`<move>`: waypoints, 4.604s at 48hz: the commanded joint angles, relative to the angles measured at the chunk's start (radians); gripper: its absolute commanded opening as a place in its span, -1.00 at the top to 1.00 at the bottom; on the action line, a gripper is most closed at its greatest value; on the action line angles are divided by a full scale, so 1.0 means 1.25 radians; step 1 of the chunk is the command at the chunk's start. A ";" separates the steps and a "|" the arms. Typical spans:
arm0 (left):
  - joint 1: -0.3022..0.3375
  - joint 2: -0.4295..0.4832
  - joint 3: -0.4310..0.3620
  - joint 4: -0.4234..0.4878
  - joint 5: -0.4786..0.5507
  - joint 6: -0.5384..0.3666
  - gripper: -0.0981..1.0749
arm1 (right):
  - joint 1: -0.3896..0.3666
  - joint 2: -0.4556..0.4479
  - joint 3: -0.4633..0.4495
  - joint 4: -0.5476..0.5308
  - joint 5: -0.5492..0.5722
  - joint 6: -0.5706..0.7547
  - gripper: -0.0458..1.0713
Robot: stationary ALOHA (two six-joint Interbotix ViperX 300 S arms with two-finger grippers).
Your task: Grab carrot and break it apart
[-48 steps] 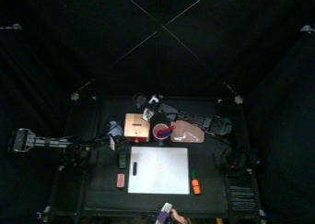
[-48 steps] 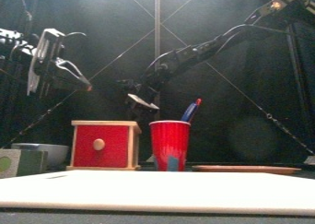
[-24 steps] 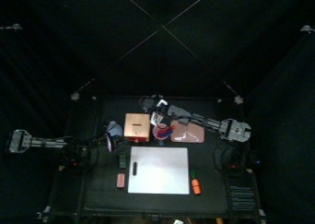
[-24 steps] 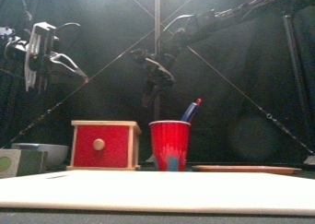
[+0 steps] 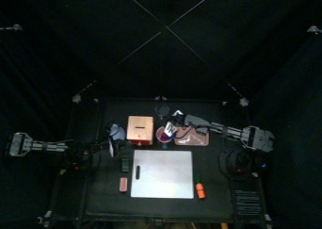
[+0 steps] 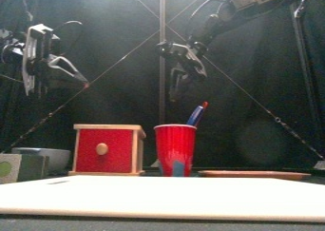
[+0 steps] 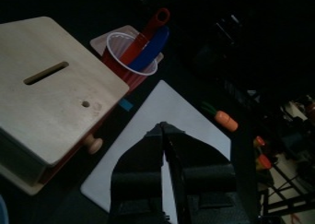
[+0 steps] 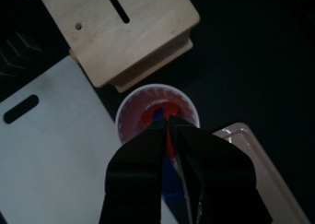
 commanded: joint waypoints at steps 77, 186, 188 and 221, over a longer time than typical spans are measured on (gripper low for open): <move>0.031 0.000 0.013 -0.027 -0.002 -0.002 0.21 | -0.069 -0.120 0.214 0.079 -0.113 0.098 0.05; -0.042 0.021 -0.050 0.310 -0.015 0.000 -0.02 | 0.204 -0.356 0.576 -0.112 -0.934 0.082 0.18; -0.050 0.029 -0.053 0.310 -0.015 -0.001 -0.08 | 0.209 -0.349 0.580 -0.113 -0.957 0.082 0.18; -0.106 0.232 -0.136 0.308 -0.108 0.004 -0.57 | 0.215 -0.310 0.588 -0.114 -1.052 0.081 0.18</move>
